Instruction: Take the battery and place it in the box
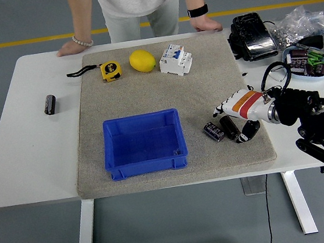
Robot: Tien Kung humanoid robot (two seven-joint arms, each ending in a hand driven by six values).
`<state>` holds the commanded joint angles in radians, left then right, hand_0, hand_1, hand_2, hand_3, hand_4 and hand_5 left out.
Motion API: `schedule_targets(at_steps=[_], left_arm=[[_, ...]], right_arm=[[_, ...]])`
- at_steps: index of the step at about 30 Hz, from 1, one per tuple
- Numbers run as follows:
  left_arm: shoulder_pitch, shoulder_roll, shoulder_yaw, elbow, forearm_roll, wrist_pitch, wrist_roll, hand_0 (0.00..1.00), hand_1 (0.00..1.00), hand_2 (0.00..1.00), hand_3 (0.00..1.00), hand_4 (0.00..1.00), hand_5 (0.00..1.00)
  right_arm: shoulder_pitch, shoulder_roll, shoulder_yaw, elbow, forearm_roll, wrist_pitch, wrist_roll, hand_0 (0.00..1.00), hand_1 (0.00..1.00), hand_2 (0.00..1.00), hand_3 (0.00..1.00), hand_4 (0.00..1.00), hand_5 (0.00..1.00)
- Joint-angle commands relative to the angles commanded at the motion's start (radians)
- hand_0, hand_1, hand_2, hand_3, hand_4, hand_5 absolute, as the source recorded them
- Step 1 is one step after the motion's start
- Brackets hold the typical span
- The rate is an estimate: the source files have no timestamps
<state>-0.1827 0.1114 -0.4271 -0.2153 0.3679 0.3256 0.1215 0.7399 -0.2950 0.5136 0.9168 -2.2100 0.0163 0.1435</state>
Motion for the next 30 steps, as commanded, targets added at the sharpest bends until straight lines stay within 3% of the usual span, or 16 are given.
schedule_targets(at_steps=[1, 6, 7, 12, 13, 18, 19, 30], left_arm=[[0.0, 0.0, 0.0, 0.0, 0.0, 0.0, 0.0, 0.68, 0.627, 0.731, 0.665, 0.683, 0.515], [-0.002, -0.001, 0.0, -0.001, 0.001, 0.0, 0.001, 0.68, 0.627, 0.731, 0.665, 0.683, 0.515], [-0.002, -0.001, 0.001, -0.001, 0.0, 0.0, 0.001, 0.681, 0.628, 0.731, 0.664, 0.683, 0.514], [-0.005, -0.001, 0.006, -0.002, -0.004, 0.0, 0.0, 0.681, 0.628, 0.731, 0.664, 0.683, 0.514], [-0.005, -0.001, 0.007, -0.002, -0.005, 0.0, -0.001, 0.682, 0.628, 0.734, 0.664, 0.683, 0.516], [-0.008, -0.002, 0.009, -0.002, -0.008, 0.0, -0.003, 0.682, 0.628, 0.734, 0.664, 0.683, 0.516], [-0.008, -0.002, 0.008, -0.002, -0.007, 0.0, -0.003, 0.681, 0.63, 0.733, 0.666, 0.68, 0.513], [-0.003, -0.002, 0.004, -0.002, -0.005, 0.001, -0.001, 0.681, 0.631, 0.733, 0.667, 0.682, 0.515]], right_arm=[[0.0, 0.001, -0.001, -0.002, 0.0, -0.004, 0.001, 0.65, 0.654, 0.699, 0.746, 0.998, 0.226], [0.001, 0.002, -0.004, -0.01, 0.009, -0.007, 0.007, 0.65, 0.654, 0.699, 0.746, 0.998, 0.226], [0.001, 0.001, -0.006, -0.011, 0.01, -0.008, 0.008, 0.63, 0.605, 0.654, 0.673, 0.998, 0.219], [0.003, -0.001, -0.006, -0.026, 0.019, -0.017, 0.014, 0.63, 0.605, 0.654, 0.673, 0.998, 0.219], [0.004, -0.001, -0.006, -0.027, 0.02, -0.02, 0.015, 0.556, 0.561, 0.566, 0.532, 0.962, 0.171], [0.005, -0.002, -0.005, -0.033, 0.023, -0.043, 0.02, 0.556, 0.561, 0.566, 0.532, 0.962, 0.171], [0.004, -0.002, -0.005, -0.034, 0.023, -0.047, 0.021, 0.496, 0.492, 0.511, 0.48, 0.878, 0.097], [-0.007, -0.008, 0.006, -0.016, 0.026, -0.045, 0.021, 0.455, 0.466, 0.489, 0.46, 0.854, 0.074]])
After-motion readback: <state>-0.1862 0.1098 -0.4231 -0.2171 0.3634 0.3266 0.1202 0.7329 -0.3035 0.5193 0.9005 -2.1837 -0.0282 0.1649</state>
